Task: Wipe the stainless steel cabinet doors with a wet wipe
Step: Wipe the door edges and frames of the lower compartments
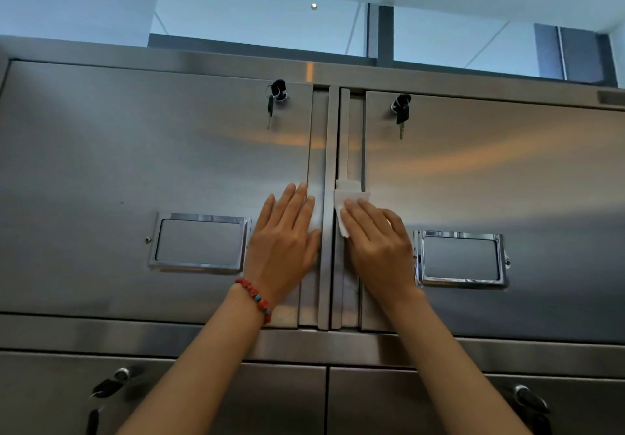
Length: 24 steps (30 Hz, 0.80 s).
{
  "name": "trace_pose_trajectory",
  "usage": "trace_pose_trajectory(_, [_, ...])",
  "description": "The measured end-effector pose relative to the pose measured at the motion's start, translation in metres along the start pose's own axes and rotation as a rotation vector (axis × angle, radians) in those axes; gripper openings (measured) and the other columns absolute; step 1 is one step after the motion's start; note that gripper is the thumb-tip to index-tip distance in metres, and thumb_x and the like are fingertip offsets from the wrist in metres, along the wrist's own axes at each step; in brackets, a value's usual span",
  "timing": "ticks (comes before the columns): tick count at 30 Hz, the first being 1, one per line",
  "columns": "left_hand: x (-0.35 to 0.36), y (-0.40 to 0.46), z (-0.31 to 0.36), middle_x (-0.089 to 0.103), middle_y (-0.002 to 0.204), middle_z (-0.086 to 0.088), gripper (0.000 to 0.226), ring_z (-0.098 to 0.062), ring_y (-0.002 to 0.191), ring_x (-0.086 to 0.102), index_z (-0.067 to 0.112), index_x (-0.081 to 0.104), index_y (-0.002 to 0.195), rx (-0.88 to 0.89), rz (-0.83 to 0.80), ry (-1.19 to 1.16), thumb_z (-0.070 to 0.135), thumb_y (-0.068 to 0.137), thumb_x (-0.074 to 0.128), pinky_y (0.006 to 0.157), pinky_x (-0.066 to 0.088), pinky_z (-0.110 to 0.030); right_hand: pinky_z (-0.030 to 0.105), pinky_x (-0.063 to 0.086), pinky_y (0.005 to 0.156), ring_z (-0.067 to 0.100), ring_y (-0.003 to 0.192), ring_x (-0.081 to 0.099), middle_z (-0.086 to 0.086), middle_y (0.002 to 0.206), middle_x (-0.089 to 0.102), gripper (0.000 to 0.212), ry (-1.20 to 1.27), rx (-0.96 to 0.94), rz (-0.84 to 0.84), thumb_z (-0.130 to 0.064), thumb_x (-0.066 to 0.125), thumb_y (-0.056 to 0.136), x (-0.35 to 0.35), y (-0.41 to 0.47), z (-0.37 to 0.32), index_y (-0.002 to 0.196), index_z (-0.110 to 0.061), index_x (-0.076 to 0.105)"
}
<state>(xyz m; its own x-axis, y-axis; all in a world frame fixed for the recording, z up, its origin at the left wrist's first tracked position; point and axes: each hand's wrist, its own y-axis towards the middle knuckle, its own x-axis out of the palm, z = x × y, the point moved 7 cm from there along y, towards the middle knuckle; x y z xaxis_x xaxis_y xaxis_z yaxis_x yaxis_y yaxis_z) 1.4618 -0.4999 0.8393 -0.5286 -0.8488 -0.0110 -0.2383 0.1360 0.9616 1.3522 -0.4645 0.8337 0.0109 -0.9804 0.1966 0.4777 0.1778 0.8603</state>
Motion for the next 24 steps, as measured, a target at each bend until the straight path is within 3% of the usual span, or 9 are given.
trace_pose_trajectory(6, [0.007,-0.003,-0.004,0.051,0.132,-0.023,0.047,-0.036,0.123,0.049,-0.004,0.056,0.123,0.005,-0.04,0.008,0.028,0.09,0.045,0.097,0.042,-0.056,0.042,0.048,0.094,0.027,0.113,0.06,0.016,0.117,0.065,0.036,-0.044,-0.084,-0.063,-0.006,0.074,0.076,0.005,-0.004,0.0,0.111,0.0,0.068])
trace_pose_trajectory(12, [0.012,-0.005,-0.003,0.046,0.135,-0.025,0.052,-0.038,0.125,0.044,-0.006,0.05,0.128,0.008,-0.05,0.02,0.027,0.092,0.033,0.099,0.039,-0.056,0.045,0.043,0.099,0.028,0.118,0.056,0.016,0.123,0.061,0.036,-0.056,-0.125,-0.119,-0.019,0.055,0.088,0.006,-0.004,0.0,0.117,0.0,0.064])
trace_pose_trajectory(17, [0.017,-0.008,-0.005,0.042,0.138,-0.024,0.053,-0.038,0.128,0.041,-0.007,0.047,0.13,0.007,-0.042,0.038,0.026,0.092,0.031,0.102,0.035,-0.055,0.045,0.049,0.094,0.03,0.113,0.059,0.018,0.12,0.063,0.036,-0.033,-0.141,-0.091,-0.012,0.071,0.081,0.005,-0.003,0.001,0.114,0.002,0.066])
trace_pose_trajectory(24, [0.022,-0.009,-0.011,0.034,0.143,-0.025,0.056,-0.038,0.133,0.034,-0.008,0.038,0.136,-0.04,-0.034,0.022,0.028,0.094,0.029,0.106,0.031,-0.053,0.045,0.052,0.089,0.033,0.107,0.063,0.023,0.114,0.064,0.04,0.037,-0.112,-0.061,0.003,0.079,0.07,0.009,0.004,0.003,0.107,0.007,0.067])
